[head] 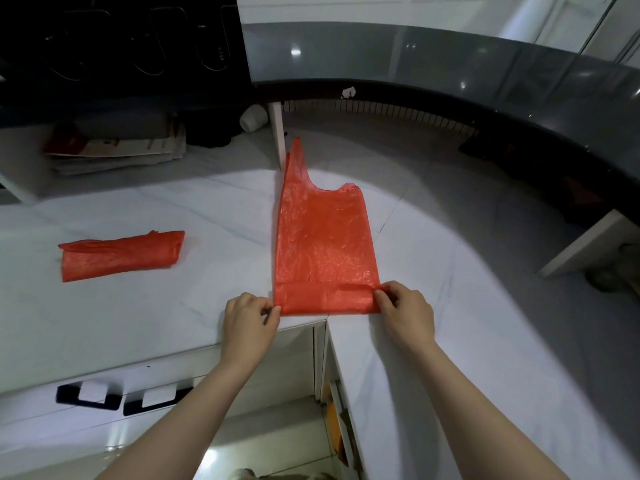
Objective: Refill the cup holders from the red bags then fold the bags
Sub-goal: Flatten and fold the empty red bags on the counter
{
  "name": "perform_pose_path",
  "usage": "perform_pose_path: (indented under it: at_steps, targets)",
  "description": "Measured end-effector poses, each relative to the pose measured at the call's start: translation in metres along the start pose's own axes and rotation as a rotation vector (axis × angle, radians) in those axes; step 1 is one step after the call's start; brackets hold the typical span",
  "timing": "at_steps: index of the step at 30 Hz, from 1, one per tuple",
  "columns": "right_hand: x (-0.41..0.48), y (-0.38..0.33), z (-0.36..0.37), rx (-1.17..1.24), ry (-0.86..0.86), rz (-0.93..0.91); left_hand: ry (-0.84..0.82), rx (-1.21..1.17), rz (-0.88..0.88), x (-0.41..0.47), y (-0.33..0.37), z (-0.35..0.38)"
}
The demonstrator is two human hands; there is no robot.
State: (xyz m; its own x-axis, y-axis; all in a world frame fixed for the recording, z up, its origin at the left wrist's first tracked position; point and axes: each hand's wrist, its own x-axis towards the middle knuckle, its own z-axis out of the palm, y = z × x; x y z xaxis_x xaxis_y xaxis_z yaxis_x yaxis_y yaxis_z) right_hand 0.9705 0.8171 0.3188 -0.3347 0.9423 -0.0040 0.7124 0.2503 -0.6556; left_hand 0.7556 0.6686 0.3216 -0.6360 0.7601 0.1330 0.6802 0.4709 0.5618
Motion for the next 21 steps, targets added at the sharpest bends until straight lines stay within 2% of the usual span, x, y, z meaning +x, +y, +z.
perform_pose_path:
  at_steps: [8, 13, 15, 21]
  targets:
    - [-0.005, -0.003, 0.006, -0.177, 0.081, -0.065, -0.036, -0.028, -0.005, -0.005, 0.006, -0.003]
    - [-0.010, -0.003, 0.011, -0.212, 0.126, -0.189, -0.121, 0.244, 0.475, -0.004, 0.028, 0.003]
    - [-0.013, -0.004, 0.014, -0.227, 0.128, -0.246, -0.173, 0.339, 0.584, -0.002, 0.033, 0.007]
    - [-0.012, -0.005, 0.016, -0.224, 0.125, -0.186, -0.358, 0.534, 0.526, -0.007, 0.018, 0.022]
